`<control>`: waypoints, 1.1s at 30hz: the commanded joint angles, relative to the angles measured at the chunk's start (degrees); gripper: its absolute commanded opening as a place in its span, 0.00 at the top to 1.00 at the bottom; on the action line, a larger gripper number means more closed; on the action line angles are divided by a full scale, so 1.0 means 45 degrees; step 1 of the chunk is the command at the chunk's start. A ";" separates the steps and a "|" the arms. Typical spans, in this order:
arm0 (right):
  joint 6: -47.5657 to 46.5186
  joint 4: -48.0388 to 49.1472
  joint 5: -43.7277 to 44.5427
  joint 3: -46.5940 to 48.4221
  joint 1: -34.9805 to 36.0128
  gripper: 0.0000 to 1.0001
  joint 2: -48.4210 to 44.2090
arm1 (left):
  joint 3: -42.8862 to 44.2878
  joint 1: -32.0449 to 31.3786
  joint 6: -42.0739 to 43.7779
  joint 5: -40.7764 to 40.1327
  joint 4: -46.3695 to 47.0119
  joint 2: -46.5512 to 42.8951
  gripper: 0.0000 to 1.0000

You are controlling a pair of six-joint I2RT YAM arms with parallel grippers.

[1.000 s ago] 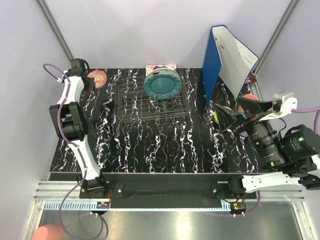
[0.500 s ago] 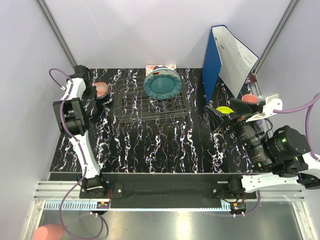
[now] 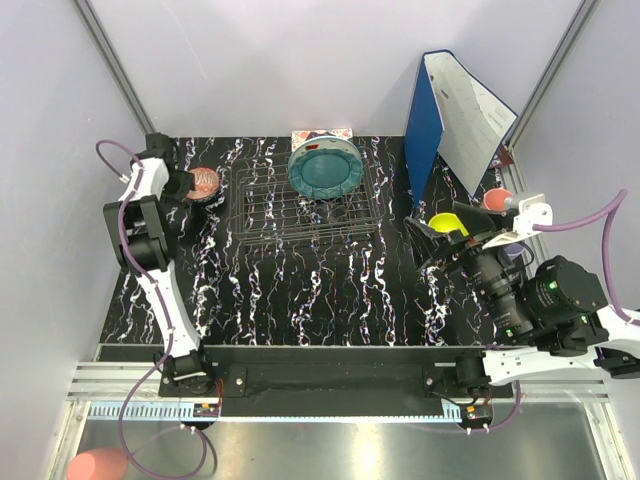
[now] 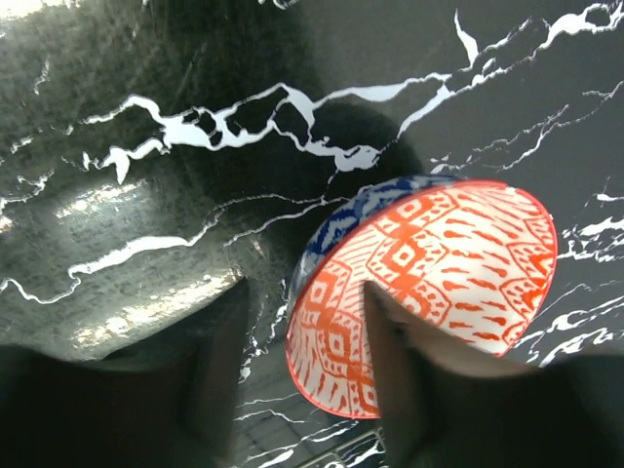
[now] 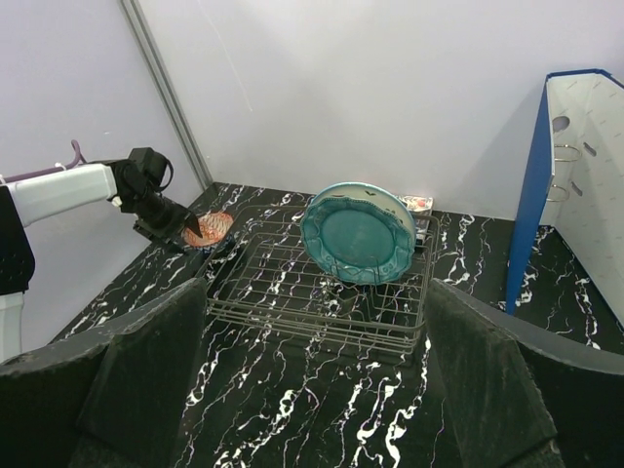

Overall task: Unload the mixed dishes from the dish rack
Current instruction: Place the bowl at the center of the board.

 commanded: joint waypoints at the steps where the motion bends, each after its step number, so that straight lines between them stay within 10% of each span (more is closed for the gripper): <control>1: 0.0385 0.0238 0.0380 -0.0032 0.0003 0.00 -0.0128 | 0.0045 0.0340 0.0107 0.0378 0.0107 -0.1143 0.36; 8: -0.0356 0.1309 -0.0537 0.0143 -0.0445 0.00 0.0475 | 0.0319 0.0088 -0.0050 0.1141 -0.0168 -0.4053 0.22; 14: 0.0675 0.1081 -0.2645 0.1663 -0.4034 0.00 0.2466 | -0.0244 -0.2057 0.1277 0.0849 -0.0169 -0.7194 0.01; 20: 0.5809 -0.4345 -0.7936 0.5529 -0.8530 0.00 0.6118 | -0.1517 -0.5593 0.6692 0.2054 0.1938 -0.7691 0.01; 28: 0.6498 -0.4079 -0.8196 0.4442 -0.8611 0.00 0.6513 | -0.2370 -0.7374 1.2721 0.4401 0.3226 -0.6302 0.06; 33: 0.6284 -0.4059 -0.7981 0.3426 -0.8591 0.00 0.5830 | -0.5378 -0.7550 1.5337 0.4871 0.9041 -0.7238 0.04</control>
